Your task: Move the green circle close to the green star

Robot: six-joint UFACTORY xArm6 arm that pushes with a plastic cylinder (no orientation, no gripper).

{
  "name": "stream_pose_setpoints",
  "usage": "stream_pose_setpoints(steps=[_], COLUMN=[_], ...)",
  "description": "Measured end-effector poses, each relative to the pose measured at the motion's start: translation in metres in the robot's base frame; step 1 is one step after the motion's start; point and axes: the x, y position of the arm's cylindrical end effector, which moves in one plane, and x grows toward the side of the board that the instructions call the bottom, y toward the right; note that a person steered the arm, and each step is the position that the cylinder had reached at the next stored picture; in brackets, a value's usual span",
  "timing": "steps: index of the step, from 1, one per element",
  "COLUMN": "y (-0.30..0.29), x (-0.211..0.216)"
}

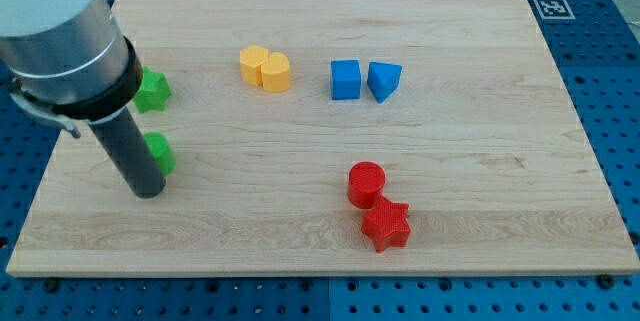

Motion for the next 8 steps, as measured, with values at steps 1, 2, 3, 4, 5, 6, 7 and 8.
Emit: stream_pose_setpoints(steps=[1,2,3,4,5,6,7,8], y=[0.0,0.0,0.0,0.0,0.0,0.0,-0.001,-0.004], x=[-0.018,-0.036,-0.055,-0.07,-0.072,-0.072,-0.077,-0.084])
